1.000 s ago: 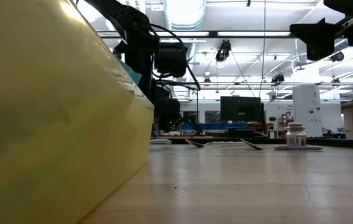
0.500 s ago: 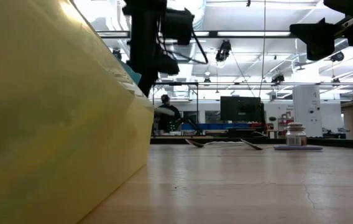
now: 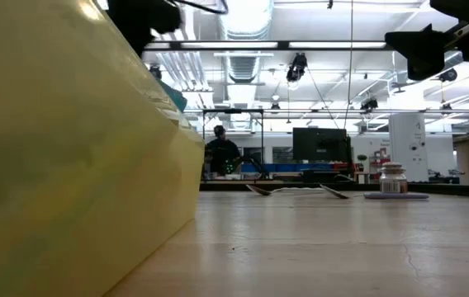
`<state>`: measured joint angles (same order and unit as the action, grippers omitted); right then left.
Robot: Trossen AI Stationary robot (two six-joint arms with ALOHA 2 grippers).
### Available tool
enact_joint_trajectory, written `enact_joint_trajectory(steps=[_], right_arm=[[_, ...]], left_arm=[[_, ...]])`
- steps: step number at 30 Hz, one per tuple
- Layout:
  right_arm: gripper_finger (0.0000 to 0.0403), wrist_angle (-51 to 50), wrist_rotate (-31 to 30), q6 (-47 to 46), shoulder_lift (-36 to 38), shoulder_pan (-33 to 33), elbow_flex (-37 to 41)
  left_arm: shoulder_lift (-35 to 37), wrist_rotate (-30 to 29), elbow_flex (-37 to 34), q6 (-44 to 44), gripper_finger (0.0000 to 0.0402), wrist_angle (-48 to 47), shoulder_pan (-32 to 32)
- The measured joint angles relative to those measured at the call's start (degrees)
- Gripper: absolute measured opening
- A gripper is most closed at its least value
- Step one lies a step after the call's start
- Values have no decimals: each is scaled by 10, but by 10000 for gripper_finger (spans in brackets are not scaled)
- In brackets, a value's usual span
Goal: Pick & Place Food Item
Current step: Put the blue spoon into the gray bin
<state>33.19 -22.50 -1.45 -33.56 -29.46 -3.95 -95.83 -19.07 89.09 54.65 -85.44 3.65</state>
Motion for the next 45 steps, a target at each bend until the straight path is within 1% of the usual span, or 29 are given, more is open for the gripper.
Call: enact_joint_trajectory(steps=[4, 7, 11, 14, 17, 20, 28, 32, 36, 38, 40, 45], right_arm=[[338, 0, 0, 0, 0, 0, 0], [338, 0, 0, 0, 0, 0, 0], [338, 0, 0, 0, 0, 0, 0], [338, 0, 0, 0, 0, 0, 0], [338, 0, 0, 0, 0, 0, 0], [338, 0, 0, 0, 0, 0, 0], [338, 0, 0, 0, 0, 0, 0], [338, 0, 0, 0, 0, 0, 0], [338, 0, 0, 0, 0, 0, 0], [338, 0, 0, 0, 0, 0, 0], [338, 0, 0, 0, 0, 0, 0], [338, 0, 0, 0, 0, 0, 0]], left_arm=[[51, 4, -48, 88, 7, -38, 50], [86, 25, -89, 151, 7, -46, 88], [121, 41, -147, 199, 7, -45, 139], [137, 44, -191, 202, 7, -35, 171], [146, 43, -235, 202, 7, -4, 188], [147, 47, -277, 202, 7, 23, 191], [147, 104, -370, 169, 7, 138, 191], [147, 112, -398, 157, 7, 175, 191], [148, 114, -396, 156, 9, 182, 191], [149, 114, -393, 156, 17, 186, 191], [152, 113, -393, 148, 35, 184, 191], [157, 112, -393, 129, 103, 192, 191]])
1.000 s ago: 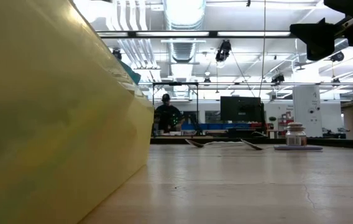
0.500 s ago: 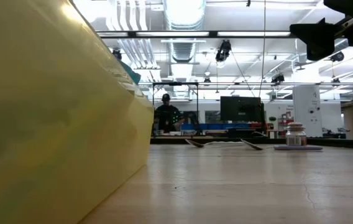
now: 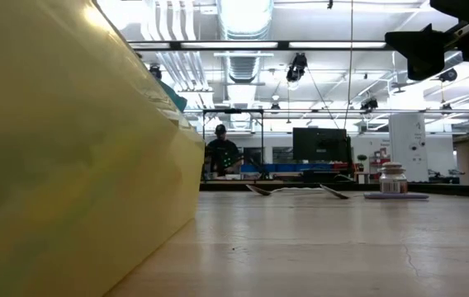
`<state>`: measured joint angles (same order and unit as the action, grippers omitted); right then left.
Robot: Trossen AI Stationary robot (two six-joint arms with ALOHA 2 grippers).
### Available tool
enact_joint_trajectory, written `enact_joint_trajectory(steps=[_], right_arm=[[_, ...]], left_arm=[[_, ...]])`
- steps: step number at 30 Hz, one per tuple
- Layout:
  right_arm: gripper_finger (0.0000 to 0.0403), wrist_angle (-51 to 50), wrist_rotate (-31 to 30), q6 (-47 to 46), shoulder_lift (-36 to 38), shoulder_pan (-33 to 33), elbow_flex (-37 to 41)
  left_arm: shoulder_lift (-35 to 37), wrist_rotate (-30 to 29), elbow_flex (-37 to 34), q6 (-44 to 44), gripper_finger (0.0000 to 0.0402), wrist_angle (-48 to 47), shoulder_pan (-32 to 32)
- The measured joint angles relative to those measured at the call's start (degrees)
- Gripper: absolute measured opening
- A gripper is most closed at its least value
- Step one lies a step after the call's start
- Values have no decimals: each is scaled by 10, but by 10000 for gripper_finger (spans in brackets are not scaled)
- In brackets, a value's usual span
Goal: Pick & Place Food Item
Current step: Put the blue spoon into the gray bin, then put the patterned blue spoon into the gray bin
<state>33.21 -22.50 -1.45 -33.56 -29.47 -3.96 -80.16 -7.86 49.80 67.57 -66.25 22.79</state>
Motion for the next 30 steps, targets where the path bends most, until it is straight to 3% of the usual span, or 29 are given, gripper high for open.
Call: enact_joint_trajectory(steps=[7, 15, 19, 24, 30], right_arm=[[338, 0, 0, 0, 0, 0, 0], [338, 0, 0, 0, 0, 0, 0], [338, 0, 0, 0, 0, 0, 0], [338, 0, 0, 0, 0, 0, 0], [338, 0, 0, 0, 0, 0, 0]], left_arm=[[3, 0, 0, -1, 172, 3, 0], [18, -5, 21, -1, 182, -5, 0], [37, -67, 50, -3, 182, -12, 0], [60, -205, 85, 40, 182, 15, -13], [58, -235, 94, 17, 182, 107, -77]])
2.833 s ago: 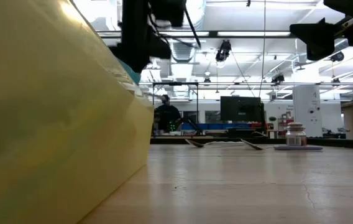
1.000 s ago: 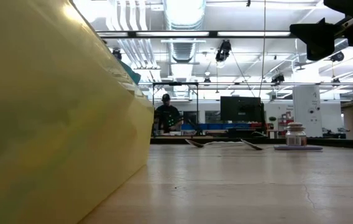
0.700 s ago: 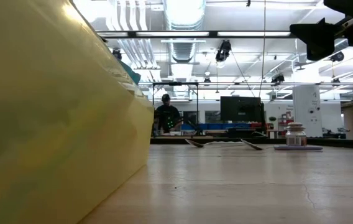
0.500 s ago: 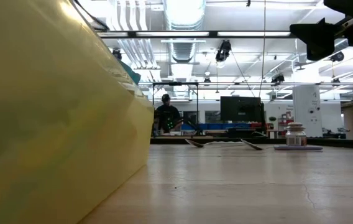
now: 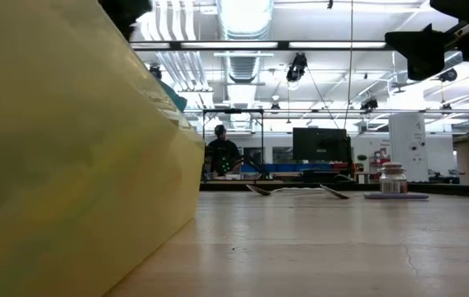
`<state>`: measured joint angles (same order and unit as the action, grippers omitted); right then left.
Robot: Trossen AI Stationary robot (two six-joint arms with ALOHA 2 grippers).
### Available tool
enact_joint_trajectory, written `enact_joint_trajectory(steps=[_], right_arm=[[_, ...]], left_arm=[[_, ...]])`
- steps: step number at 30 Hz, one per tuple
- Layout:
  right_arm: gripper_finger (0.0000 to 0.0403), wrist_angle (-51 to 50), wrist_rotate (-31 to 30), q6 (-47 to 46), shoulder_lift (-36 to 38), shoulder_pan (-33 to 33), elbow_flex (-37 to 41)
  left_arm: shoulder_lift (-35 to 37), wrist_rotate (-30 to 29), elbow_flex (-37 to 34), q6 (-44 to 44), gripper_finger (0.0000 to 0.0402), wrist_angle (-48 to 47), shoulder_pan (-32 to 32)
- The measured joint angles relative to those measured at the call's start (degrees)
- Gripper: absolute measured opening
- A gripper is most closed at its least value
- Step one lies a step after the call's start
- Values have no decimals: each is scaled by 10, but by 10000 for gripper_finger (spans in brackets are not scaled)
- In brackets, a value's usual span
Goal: Pick & Place Food Item
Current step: Put the patterned blue spoon into the gray bin
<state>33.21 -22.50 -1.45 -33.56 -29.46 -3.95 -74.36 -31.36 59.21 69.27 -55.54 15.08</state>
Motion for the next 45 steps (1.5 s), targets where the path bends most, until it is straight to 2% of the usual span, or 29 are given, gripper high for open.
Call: enact_joint_trajectory(steps=[5, 8, 12, 18, 26, 32, 40, 45], right_arm=[[338, 0, 0, 0, 0, 0, 0], [338, 0, 0, 0, 0, 0, 0], [338, 0, 0, 0, 0, 0, 0], [338, 0, 0, 0, 0, 0, 0], [338, 0, 0, 0, 0, 0, 0], [338, 0, 0, 0, 0, 0, 0], [338, 0, 0, 0, 0, 0, 0], [338, 0, 0, 0, 0, 0, 0]], left_arm=[[0, -56, -21, -3, 182, 149, -60], [-1, -59, -42, -3, 182, 261, -97], [-22, -23, -82, -3, 182, 404, -136], [-94, 75, -108, -2, 182, 571, -192], [-231, 259, -45, 21, 182, 597, -276], [-319, 334, 26, -7, 182, 599, -309], [-371, 343, 70, -11, 182, 556, -312], [-373, 307, 68, 17, 182, 544, -312]])
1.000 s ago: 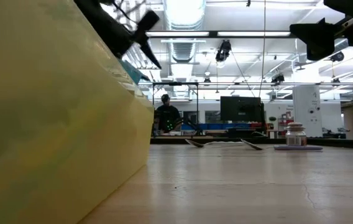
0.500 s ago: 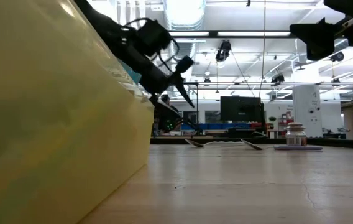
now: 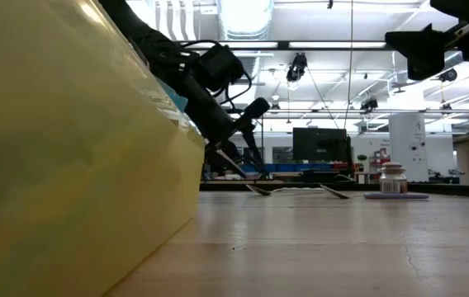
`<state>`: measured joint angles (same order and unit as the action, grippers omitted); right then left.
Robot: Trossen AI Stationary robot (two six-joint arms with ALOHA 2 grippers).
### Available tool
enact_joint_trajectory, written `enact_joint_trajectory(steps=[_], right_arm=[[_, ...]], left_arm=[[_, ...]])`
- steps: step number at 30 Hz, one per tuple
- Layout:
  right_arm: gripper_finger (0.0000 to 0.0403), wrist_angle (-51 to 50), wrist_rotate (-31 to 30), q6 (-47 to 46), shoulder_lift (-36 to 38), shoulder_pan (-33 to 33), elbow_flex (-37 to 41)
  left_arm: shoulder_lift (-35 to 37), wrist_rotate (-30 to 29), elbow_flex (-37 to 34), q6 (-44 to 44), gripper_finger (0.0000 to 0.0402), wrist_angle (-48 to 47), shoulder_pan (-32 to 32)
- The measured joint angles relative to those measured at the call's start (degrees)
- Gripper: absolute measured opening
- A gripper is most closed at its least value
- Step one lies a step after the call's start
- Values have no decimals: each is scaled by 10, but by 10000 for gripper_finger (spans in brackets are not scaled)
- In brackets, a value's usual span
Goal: Pick & Place Food Item
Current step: Put the patterned blue spoon into the gray bin
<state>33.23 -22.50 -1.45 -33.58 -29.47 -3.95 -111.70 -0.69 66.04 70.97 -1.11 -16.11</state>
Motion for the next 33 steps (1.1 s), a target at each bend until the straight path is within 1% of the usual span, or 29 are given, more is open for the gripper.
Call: enact_joint_trajectory(steps=[4, 6, 12, 17, 28, 33], right_arm=[[338, 0, 0, 0, 0, 0, 0], [338, 0, 0, 0, 0, 0, 0], [338, 0, 0, 0, 0, 0, 0], [338, 0, 0, 0, 0, 0, 0], [338, 0, 0, 0, 0, 0, 0], [338, 0, 0, 0, 0, 0, 0]], left_arm=[[0, -40, 0, 10, 182, 0, -2], [0, -45, 0, 11, 182, 0, -5], [-18, -42, 1, 28, 182, 3, -11], [-39, -23, 1, 30, 182, 31, -22], [-79, -13, 2, 30, 182, 96, -41], [-81, -12, 11, 26, 182, 93, -45]])
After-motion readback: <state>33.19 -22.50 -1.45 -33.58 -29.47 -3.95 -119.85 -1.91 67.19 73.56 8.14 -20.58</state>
